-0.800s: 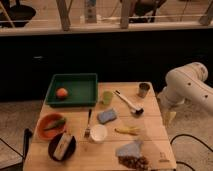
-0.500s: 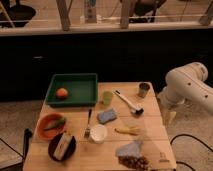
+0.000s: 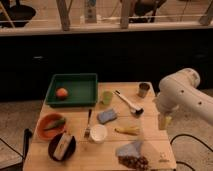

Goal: Place banana in tray

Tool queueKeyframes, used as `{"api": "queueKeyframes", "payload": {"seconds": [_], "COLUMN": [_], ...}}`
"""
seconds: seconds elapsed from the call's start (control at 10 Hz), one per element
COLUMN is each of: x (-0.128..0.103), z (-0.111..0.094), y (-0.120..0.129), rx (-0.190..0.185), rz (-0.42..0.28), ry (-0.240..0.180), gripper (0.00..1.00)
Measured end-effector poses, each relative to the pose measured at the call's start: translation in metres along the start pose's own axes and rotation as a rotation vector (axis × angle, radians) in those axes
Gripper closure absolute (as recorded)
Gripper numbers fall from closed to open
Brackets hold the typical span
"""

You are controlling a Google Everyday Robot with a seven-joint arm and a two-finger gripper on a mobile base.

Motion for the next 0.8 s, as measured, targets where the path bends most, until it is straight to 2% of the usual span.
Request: {"api": "queueKeyframes", "payload": {"seconds": [0.2,0.5,0.8], "x": [-0.004,-0.035,-0.050], "z": [0.006,0.030,0.047], "y": [0.004,0.010,0.015], "rx": [-0.002,-0.007,-0.011], "rz": [-0.029,-0.100,-0.138], "ry": [0.003,-0.011,-0.023], "gripper": [0.20,0.20,0.20]}}
